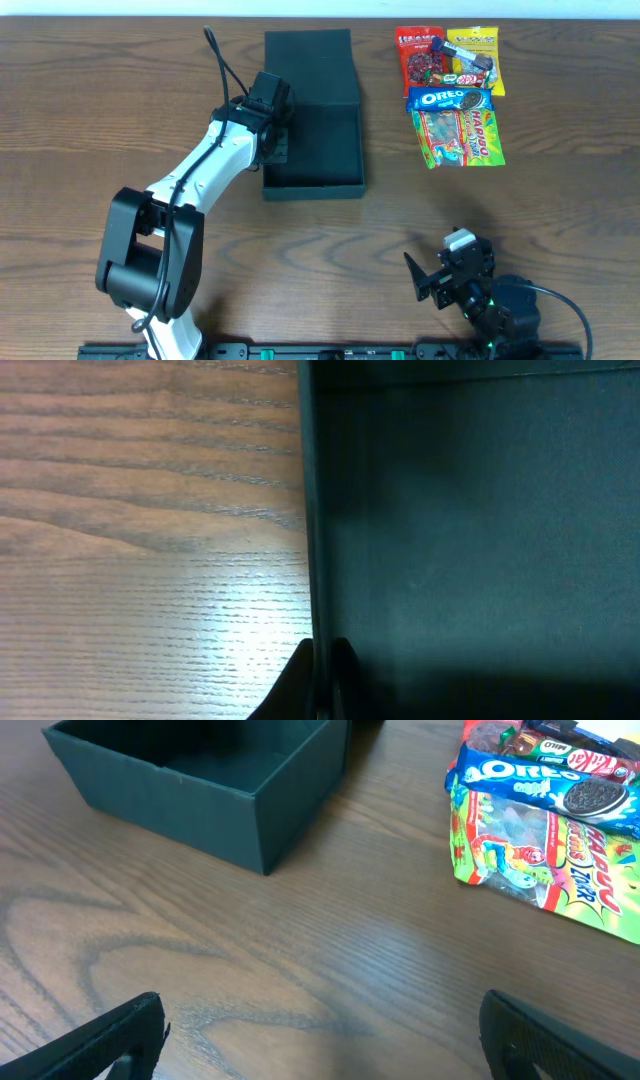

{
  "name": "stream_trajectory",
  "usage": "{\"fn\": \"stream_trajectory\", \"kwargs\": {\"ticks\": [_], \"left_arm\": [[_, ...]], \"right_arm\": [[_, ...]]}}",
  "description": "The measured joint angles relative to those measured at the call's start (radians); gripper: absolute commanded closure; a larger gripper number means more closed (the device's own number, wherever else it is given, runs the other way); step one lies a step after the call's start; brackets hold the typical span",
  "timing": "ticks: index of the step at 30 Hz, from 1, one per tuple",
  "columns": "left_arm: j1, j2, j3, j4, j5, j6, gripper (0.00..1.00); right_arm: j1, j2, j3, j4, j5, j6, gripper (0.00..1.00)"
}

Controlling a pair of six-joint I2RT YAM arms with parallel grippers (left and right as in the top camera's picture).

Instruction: Pack container

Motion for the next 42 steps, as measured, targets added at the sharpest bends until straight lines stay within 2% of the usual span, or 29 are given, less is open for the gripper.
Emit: {"fn": "stream_trajectory", "kwargs": {"ticks": [5, 6, 8, 9, 14, 19, 24, 30, 34, 39, 42], "left_arm": [[0.0, 0.0, 0.0, 0.003, -0.014, 0.028, 0.94], [0.0, 0.0, 0.0, 0.003, -0.014, 0.032, 0.89], [0.0, 0.0, 0.0, 0.003, -0.015, 0.042, 0.46], [0.0, 0.0, 0.0, 0.003, -0.016, 0.039, 0.39], [0.0, 0.0, 0.033, -0.066, -0.018, 0.032, 0.25], [0.0, -0.004, 0.261, -0.255, -0.018, 0.011, 0.06], [0.0, -0.06, 0.427, -0.357, -0.011, 0.011, 0.05], [0.0, -0.137, 0.448, -0.423, 0.05, 0.011, 0.05], [0.0, -0.137, 0.448, -0.467, 0.085, 0.011, 0.05], [0.0, -0.137, 0.448, -0.525, 0.13, 0.011, 0.05], [0.0, -0.137, 0.448, -0.554, 0.147, 0.011, 0.05]], "right_arm": [[0.0, 0.0, 0.0, 0.0, 0.0, 0.0, 0.01], [0.0, 0.0, 0.0, 0.0, 0.0, 0.0, 0.01], [0.0, 0.0, 0.0, 0.0, 0.0, 0.0, 0.01], [0.0, 0.0, 0.0, 0.0, 0.0, 0.0, 0.01], [0.0, 0.0, 0.0, 0.0, 0.0, 0.0, 0.01], [0.0, 0.0, 0.0, 0.0, 0.0, 0.0, 0.01], [0.0, 0.0, 0.0, 0.0, 0.0, 0.0, 0.01], [0.0, 0.0, 0.0, 0.003, 0.0, 0.0, 0.01], [0.0, 0.0, -0.002, 0.079, -0.046, 0.04, 0.01], [0.0, 0.0, -0.003, 0.188, -0.252, 0.259, 0.01], [0.0, 0.0, -0.003, 0.224, -0.391, 0.472, 0.01]]}}
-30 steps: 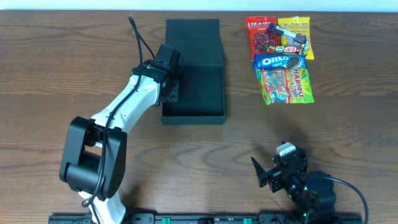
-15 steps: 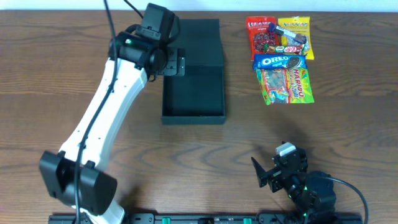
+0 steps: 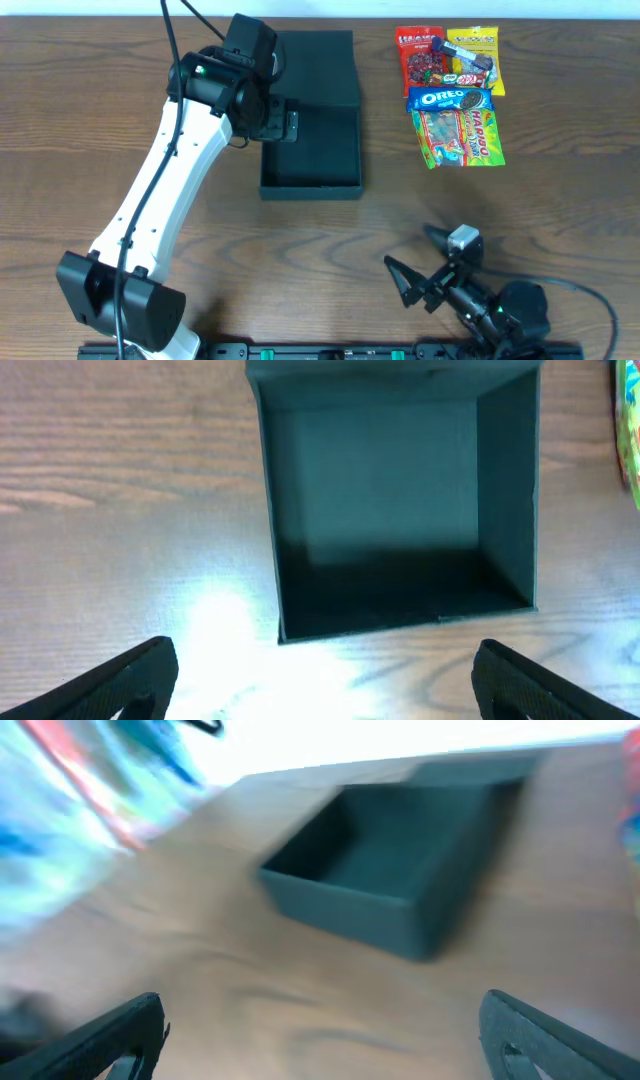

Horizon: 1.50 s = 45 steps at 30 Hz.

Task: Pack container
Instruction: 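Grasp the green Haribo gummy bag with the right gripper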

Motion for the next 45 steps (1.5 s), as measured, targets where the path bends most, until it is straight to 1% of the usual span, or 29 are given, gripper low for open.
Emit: {"fn": "stream_trajectory", "kwargs": {"ticks": [3, 5, 7, 11, 14, 16, 18, 21, 27, 29, 33, 35, 39, 42, 45], "left_arm": [[0.0, 0.0, 0.0, -0.006, 0.005, 0.0, 0.05], [0.0, 0.0, 0.0, -0.006, 0.005, 0.0, 0.05], [0.0, 0.0, 0.0, -0.005, 0.005, 0.0, 0.05], [0.0, 0.0, 0.0, 0.018, 0.005, 0.0, 0.05], [0.0, 0.0, 0.0, 0.033, 0.005, 0.004, 0.05], [0.0, 0.0, 0.0, 0.033, 0.005, 0.009, 0.05], [0.0, 0.0, 0.0, 0.034, 0.005, 0.017, 0.05], [0.0, 0.0, 0.0, 0.035, 0.005, 0.027, 0.05], [0.0, 0.0, 0.0, 0.037, 0.005, 0.031, 0.05], [0.0, 0.0, 0.0, 0.038, 0.005, 0.031, 0.05], [0.0, 0.0, 0.0, 0.035, 0.005, 0.031, 0.05], [0.0, 0.0, 0.0, 0.039, 0.006, 0.031, 0.05], [0.0, 0.0, 0.0, 0.033, 0.005, 0.031, 0.05], [0.0, 0.0, 0.0, 0.033, 0.006, 0.031, 0.05], [0.0, 0.0, 0.0, 0.034, 0.006, 0.031, 0.05]], "right_arm": [[0.0, 0.0, 0.0, 0.005, -0.078, 0.191, 0.01], [0.0, 0.0, -0.002, 0.031, -0.091, 0.312, 0.01], [0.0, 0.0, -0.002, 0.063, -0.077, 0.365, 0.01], [-0.004, 0.003, -0.002, 0.123, 0.045, 0.441, 0.01], [-0.052, 0.047, 0.004, 0.154, 0.112, 0.463, 0.01], [-0.106, 0.117, 0.024, 0.152, 0.134, 0.46, 0.01], [-0.16, 0.202, 0.062, 0.149, 0.145, 0.434, 0.01], [-0.248, 0.375, 0.187, 0.108, 0.14, 0.342, 0.01], [-0.389, 0.848, 0.555, -0.108, 0.14, 0.01, 0.01], [-0.407, 0.966, 0.628, -0.138, 0.148, -0.069, 0.01], [-0.451, 1.274, 0.798, -0.167, 0.173, -0.217, 0.01], [-0.481, 1.394, 0.842, -0.172, 0.181, -0.244, 0.01], [-0.57, 1.539, 0.864, -0.198, 0.18, -0.224, 0.01], [-0.671, 1.598, 0.863, -0.211, 0.163, -0.198, 0.01], [-0.755, 1.605, 0.86, -0.178, 0.13, -0.187, 0.01]]}}
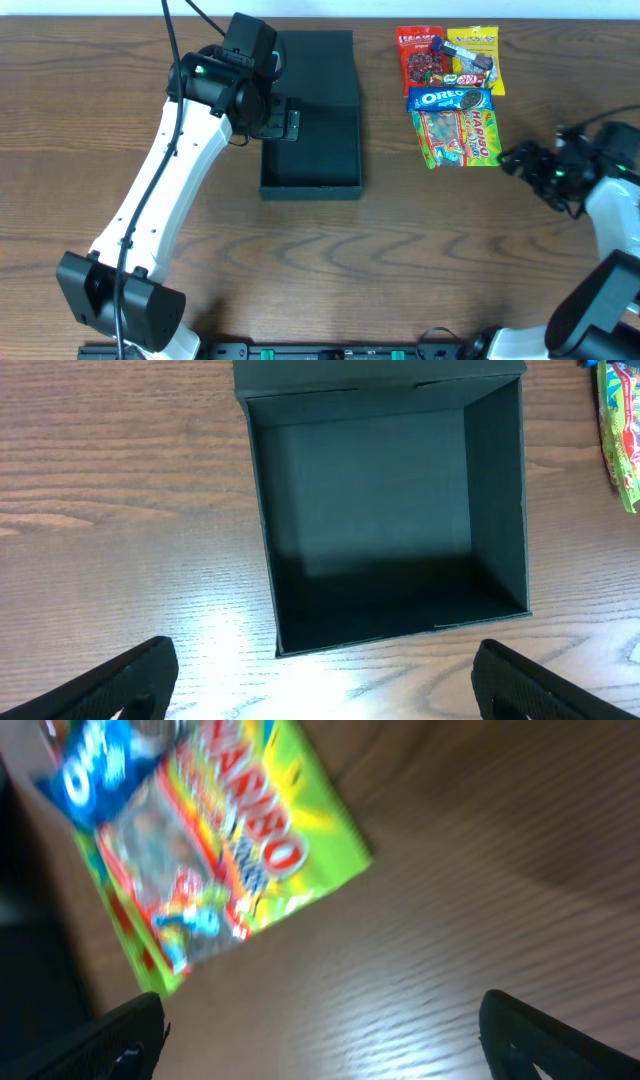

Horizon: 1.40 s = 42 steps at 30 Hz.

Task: Pack container
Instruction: 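Grasp the green Haribo gummy bag with the right gripper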

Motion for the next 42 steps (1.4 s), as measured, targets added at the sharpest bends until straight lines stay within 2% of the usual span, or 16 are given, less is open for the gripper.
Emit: {"fn": "stream_trajectory", "kwargs": {"ticks": [6, 14, 18, 32, 34, 37, 38, 40, 42], "left_arm": [[0.0, 0.0, 0.0, 0.001, 0.0, 0.0, 0.05], [0.0, 0.0, 0.0, 0.002, 0.0, 0.0, 0.05], [0.0, 0.0, 0.0, 0.002, 0.0, 0.0, 0.05], [0.0, 0.0, 0.0, 0.002, -0.002, 0.016, 0.05], [0.0, 0.0, 0.0, 0.001, -0.002, 0.023, 0.05], [0.0, 0.0, 0.0, 0.0, -0.002, 0.029, 0.05], [0.0, 0.0, 0.0, 0.0, -0.002, 0.03, 0.05], [0.0, 0.0, 0.0, -0.001, -0.002, 0.034, 0.05], [0.0, 0.0, 0.0, -0.001, -0.002, 0.045, 0.05]], "right_arm": [[-0.057, 0.021, -0.047, 0.101, -0.106, 0.003, 0.01], [-0.057, 0.204, -0.06, 0.195, -0.212, 0.006, 0.01], [-0.054, 0.219, -0.06, 0.238, -0.239, 0.016, 0.01], [0.112, 0.307, -0.011, 0.443, -0.233, 0.158, 0.02], [0.129, 0.309, -0.011, 0.465, -0.214, 0.178, 0.08], [0.148, 0.319, -0.012, 0.495, -0.183, 0.213, 0.27], [0.153, 0.323, -0.013, 0.499, -0.172, 0.222, 0.36], [0.161, 0.33, -0.016, 0.497, -0.154, 0.24, 0.66], [0.171, 0.341, -0.02, 0.487, -0.143, 0.25, 0.87]]}}
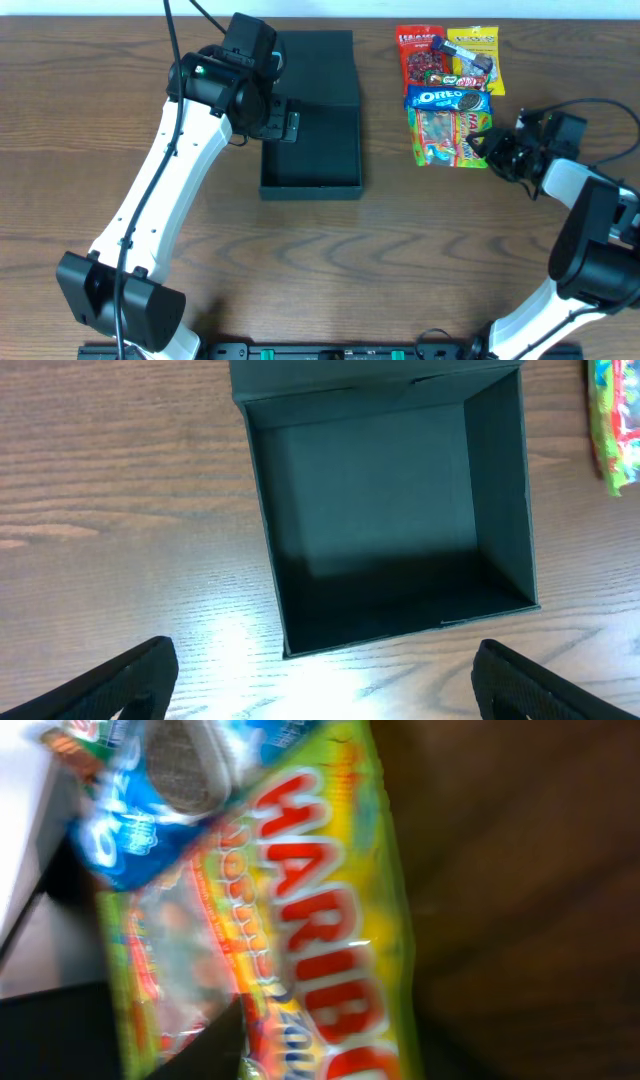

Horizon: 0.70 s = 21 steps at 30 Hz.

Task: Pack container
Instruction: 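Grasp the green Haribo gummy bag with the right gripper, then carry the Haribo bag left and lower it into the box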

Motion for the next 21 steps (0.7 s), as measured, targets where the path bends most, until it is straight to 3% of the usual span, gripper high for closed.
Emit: {"fn": "stream_trajectory", "kwargs": {"ticks": [3, 9, 16, 21], "left_arm": [[0.0, 0.0, 0.0, 0.0, 0.0, 0.007, 0.05], [0.0, 0.0, 0.0, 0.0, -0.008, 0.011, 0.05], [0.0, 0.0, 0.0, -0.02, -0.014, 0.011, 0.05], [0.007, -0.003, 0.0, -0.019, -0.018, 0.011, 0.05]], "right_arm": [[0.007, 0.011, -0.006, -0.008, 0.004, 0.006, 0.99], [0.008, 0.01, -0.002, -0.063, -0.01, 0.012, 0.99], [0.01, -0.058, 0.04, -0.38, 0.019, -0.045, 0.99], [0.014, -0.218, 0.111, -0.532, 0.04, -0.13, 0.98]]}}
